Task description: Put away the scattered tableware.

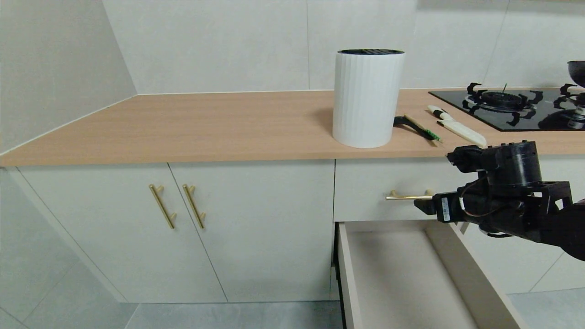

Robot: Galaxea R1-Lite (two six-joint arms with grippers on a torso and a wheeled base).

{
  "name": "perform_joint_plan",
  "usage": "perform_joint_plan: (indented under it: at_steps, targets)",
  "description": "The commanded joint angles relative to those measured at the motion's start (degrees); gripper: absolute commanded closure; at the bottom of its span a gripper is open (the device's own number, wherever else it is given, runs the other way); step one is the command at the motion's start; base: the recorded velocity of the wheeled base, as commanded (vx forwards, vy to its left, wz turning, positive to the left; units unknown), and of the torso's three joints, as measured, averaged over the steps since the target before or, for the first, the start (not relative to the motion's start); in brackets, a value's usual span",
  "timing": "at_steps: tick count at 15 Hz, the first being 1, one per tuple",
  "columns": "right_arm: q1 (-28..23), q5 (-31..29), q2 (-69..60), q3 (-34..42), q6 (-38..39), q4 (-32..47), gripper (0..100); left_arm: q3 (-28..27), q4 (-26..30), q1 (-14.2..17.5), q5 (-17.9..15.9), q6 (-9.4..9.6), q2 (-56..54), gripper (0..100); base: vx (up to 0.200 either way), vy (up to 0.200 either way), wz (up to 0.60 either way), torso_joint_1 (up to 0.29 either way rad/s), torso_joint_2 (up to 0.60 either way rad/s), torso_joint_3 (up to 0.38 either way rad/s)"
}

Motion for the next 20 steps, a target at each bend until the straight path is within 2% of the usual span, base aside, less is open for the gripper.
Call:
perform_joint_plan:
  at_steps: [1,13,20]
  targets:
    - [0.03,-0.03,0.23,-0.05,-0.01,-0.16,0,0.01,-0.01,0.00,-0.02,0.00,0.09,0,0.000,0.000,0.00,0.168,-0.47,-0.300]
    - [0.03,0.05,1.72,0.21,0.08,-1.57,0,0.01,-0.01,0.00,-0.02,0.00,0.09,0,0.000,0.000,0.00,0.194,-0.47,-0.278]
    - [0.03,-1.00,4.36,-0.67,0.17,-6.05,0,0.01,-0.01,0.00,-0.02,0.00,0.09,0,0.000,0.000,0.00,0.024,-0.05,-0.031]
